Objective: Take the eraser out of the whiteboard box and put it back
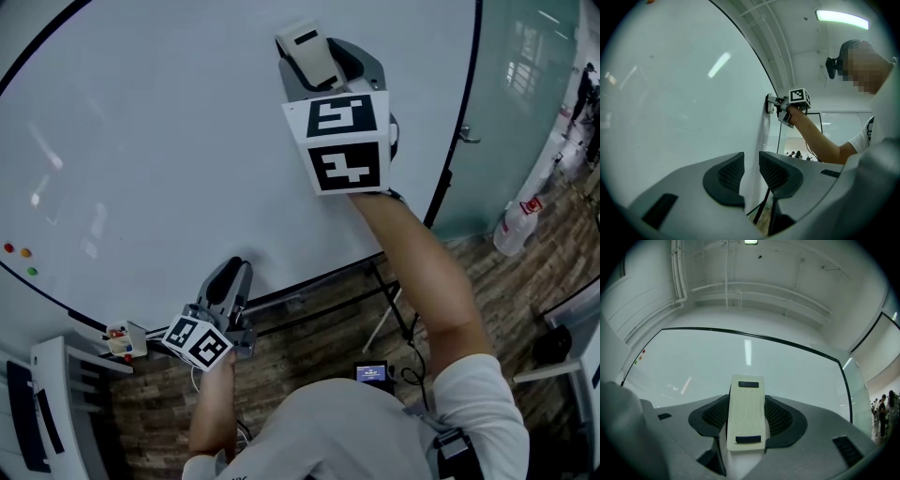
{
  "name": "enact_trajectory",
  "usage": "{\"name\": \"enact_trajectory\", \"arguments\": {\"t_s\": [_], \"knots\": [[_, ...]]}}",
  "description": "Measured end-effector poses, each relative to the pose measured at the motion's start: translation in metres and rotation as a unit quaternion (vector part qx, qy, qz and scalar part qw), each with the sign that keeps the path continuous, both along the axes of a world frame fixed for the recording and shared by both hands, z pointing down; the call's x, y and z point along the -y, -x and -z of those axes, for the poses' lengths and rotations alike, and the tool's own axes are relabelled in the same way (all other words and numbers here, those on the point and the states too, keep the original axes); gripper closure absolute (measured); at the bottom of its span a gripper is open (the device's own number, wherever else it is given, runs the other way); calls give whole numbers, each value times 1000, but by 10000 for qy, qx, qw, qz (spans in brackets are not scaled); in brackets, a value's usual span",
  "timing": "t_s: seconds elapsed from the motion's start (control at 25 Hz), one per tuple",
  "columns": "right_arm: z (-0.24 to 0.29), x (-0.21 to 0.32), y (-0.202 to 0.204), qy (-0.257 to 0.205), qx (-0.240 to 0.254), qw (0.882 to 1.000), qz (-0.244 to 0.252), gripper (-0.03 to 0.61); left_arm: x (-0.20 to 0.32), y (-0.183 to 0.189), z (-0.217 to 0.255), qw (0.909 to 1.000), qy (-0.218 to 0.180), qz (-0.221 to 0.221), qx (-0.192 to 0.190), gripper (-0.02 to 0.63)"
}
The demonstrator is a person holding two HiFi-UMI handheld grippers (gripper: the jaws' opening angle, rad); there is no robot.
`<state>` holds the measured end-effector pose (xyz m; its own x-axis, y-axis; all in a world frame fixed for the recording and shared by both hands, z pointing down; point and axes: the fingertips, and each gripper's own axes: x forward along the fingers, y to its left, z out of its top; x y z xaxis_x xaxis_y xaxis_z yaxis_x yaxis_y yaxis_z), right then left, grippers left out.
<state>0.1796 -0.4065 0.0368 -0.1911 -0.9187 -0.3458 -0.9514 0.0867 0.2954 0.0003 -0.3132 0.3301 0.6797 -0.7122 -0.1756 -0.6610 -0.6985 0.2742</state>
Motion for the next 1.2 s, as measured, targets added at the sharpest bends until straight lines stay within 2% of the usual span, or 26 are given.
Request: {"name": "enact_trajectory", "arguments": {"t_s": [0.64,1.2], "knots": [[2,14,-102,22,175,9986,-499,325,13,-45,-4,9998,68,-141,74,523],[0,17,-145,39,327,9970,-696,325,11,-55,-7,9997,116,-148,144,523]]}}
